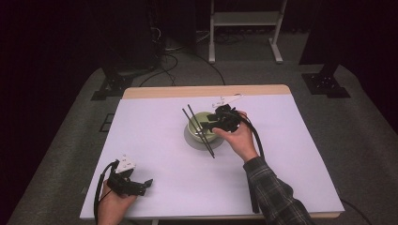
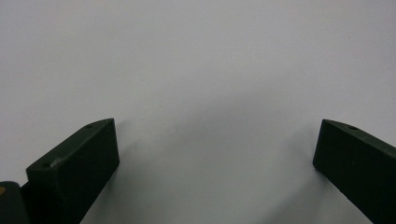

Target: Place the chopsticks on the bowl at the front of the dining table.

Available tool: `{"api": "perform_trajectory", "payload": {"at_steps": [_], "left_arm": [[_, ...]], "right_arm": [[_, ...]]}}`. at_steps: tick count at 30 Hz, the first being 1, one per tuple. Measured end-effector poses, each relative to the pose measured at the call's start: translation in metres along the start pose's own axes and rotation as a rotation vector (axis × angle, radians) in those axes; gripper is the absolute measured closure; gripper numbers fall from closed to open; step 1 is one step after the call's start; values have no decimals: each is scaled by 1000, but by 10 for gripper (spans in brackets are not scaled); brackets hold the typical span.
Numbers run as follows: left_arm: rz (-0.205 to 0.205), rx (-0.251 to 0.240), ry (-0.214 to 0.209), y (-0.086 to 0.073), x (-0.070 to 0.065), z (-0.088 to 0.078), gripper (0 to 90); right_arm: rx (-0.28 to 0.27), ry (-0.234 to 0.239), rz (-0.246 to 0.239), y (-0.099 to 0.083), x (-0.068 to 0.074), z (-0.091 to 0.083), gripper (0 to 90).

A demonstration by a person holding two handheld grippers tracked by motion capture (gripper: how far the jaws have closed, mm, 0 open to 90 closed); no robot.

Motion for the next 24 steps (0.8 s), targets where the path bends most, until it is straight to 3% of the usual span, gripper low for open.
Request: {"api": "perform_trajectory", "payload": {"at_steps": [5, 24], "left_arm": [[0, 1, 0, 0, 0, 0, 0], [-2, -1, -1, 0, 0, 0, 0]], "right_arm": [[13, -3, 2, 9, 1, 16, 423], [70, -31, 21, 40, -8, 67, 413]]}}
Point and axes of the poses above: each handheld gripper's, and its own axes: z roughly forward along the jaws, y roughly out of its top, x roughly to its left, the point moved 2 cm from there along z, roughly forward along the jaws, and after that the axes turned 5 degrees about -y, right-handed, at the moved point
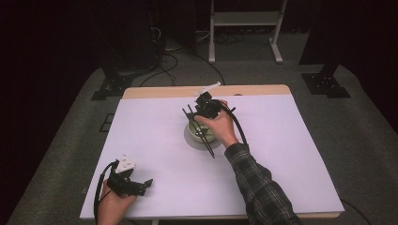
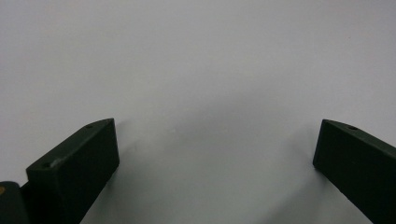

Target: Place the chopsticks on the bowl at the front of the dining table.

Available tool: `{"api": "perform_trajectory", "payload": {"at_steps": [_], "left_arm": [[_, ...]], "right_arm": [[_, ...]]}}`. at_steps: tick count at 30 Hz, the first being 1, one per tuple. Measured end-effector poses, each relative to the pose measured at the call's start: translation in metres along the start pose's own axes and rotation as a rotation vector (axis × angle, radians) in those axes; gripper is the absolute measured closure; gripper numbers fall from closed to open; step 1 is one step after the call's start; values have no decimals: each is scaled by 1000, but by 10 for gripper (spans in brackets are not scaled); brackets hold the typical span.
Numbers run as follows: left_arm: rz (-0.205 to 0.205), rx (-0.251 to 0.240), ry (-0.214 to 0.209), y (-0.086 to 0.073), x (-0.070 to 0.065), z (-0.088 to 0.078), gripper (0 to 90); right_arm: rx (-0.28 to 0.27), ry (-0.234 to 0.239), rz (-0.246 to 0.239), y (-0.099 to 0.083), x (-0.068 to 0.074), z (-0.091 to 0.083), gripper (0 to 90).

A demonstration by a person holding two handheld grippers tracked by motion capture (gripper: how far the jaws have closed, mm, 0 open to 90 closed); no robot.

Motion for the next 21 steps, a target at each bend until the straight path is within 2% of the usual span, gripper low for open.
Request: {"api": "perform_trajectory", "payload": {"at_steps": [9, 21], "left_arm": [[1, -1, 1, 0, 0, 0, 0], [4, 2, 1, 0, 0, 0, 0]], "right_arm": [[30, -14, 7, 8, -1, 21, 412], [50, -49, -1, 12, -4, 35, 414]]}}
Point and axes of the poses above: each handheld gripper's, and its own axes: z roughly forward along the jaws, y roughly out of its top, x roughly to its left, the point moved 2 cm from there along z, roughly forward along the jaws, and after that the axes turned 5 degrees about -y, right-handed, at the moved point
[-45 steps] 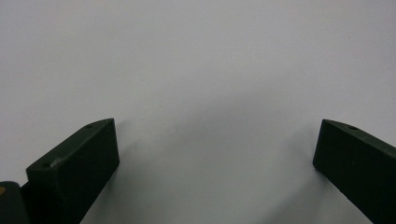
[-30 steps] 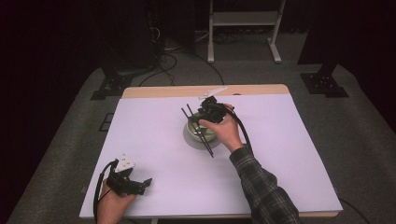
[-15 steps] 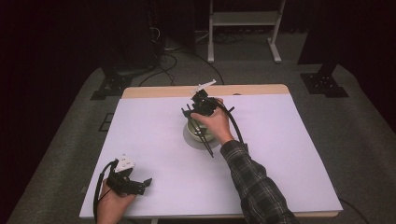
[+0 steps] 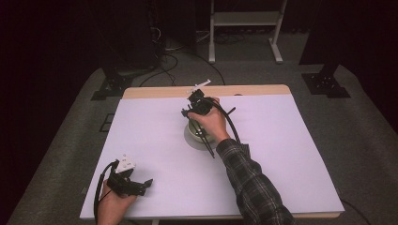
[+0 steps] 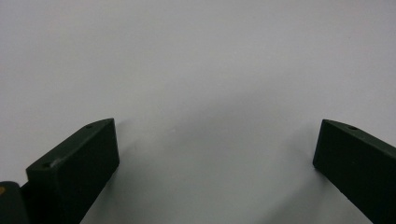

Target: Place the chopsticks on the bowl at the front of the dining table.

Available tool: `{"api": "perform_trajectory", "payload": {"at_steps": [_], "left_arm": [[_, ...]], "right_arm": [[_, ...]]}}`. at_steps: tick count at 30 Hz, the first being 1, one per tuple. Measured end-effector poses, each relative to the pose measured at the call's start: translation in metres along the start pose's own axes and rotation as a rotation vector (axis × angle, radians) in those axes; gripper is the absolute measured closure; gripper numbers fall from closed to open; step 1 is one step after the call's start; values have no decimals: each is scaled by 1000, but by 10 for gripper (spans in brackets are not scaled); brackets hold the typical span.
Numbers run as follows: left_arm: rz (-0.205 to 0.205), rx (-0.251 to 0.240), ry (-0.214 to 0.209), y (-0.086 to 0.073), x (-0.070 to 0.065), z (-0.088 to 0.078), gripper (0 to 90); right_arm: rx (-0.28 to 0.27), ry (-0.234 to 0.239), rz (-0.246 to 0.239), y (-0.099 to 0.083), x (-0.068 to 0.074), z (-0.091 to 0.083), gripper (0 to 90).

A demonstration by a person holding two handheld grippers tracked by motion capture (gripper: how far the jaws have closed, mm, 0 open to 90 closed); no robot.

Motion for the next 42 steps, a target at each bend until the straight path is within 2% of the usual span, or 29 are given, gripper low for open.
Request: {"api": "perform_trajectory", "payload": {"at_steps": [7, 25, 32, 37, 42], "left_arm": [[0, 0, -1, 0, 0, 0, 0], [-1, 0, -2, 0, 0, 0, 0], [-5, -1, -2, 0, 0, 0, 0], [-5, 1, -3, 0, 0, 0, 0], [-4, 2, -3, 0, 0, 0, 0]], "right_arm": [[6, -8, 20, -3, -9, 1, 414], [11, -48, 42, -10, -33, -14, 408], [-38, -42, 24, -16, -33, -39, 443], [-61, -19, -5, -23, -31, -59, 514], [-68, 12, -23, -36, -27, -78, 625]]}}
Point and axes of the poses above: each handheld gripper's, and its own axes: z roughly forward along the jaws, y roughly out of its top, x roughly to its left, the point moved 2 cm from there along z, roughly forward along the jaws, and after that the axes turned 5 degrees about -y, right-handed, at the moved point
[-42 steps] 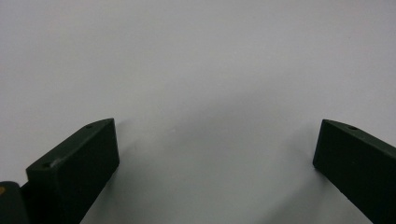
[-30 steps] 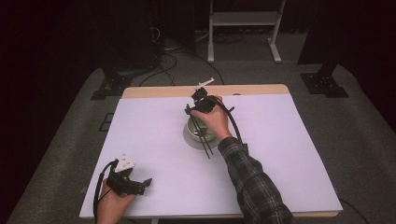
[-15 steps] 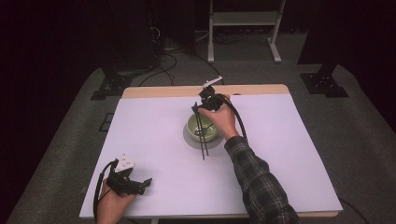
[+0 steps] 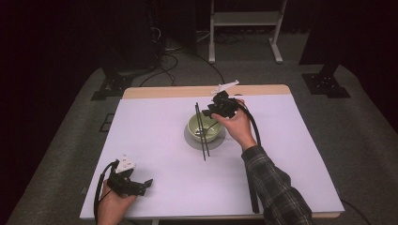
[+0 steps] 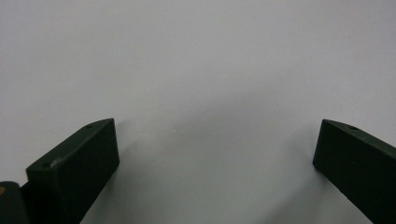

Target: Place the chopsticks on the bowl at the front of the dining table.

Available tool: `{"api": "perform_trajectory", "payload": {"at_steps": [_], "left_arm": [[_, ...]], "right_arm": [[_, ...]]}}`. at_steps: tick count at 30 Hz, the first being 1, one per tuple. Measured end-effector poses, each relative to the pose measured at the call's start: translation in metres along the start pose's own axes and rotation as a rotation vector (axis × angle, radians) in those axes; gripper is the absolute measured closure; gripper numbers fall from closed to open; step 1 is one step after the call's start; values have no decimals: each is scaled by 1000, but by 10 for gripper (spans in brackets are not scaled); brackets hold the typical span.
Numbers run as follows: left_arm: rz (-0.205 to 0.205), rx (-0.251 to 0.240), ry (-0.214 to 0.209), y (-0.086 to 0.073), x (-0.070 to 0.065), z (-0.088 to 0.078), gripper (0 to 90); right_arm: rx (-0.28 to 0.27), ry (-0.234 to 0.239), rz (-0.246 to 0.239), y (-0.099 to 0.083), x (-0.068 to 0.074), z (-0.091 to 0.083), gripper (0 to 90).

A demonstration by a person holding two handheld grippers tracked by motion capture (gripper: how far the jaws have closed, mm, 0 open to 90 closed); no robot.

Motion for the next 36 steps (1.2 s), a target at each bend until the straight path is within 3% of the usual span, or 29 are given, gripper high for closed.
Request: {"api": "perform_trajectory", "payload": {"at_steps": [11, 20, 36], "left_arm": [[0, -2, 1, 0, 0, 0, 0], [0, -1, 1, 0, 0, 0, 0], [2, -1, 1, 0, 0, 0, 0]], "right_arm": [[-6, 65, 1, -33, 3, -25, 893], [8, 116, -16, -49, 17, -22, 898], [32, 158, -19, -49, 29, -5, 898]]}}
Point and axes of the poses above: each handheld gripper's, and its own axes: z roughly forward along the jaws, y roughly out of its top, x roughly to its left, the point moved 2 cm from there along z, roughly forward along the jaws, and after that the axes turned 5 degrees about -y, right-handed, at the moved point
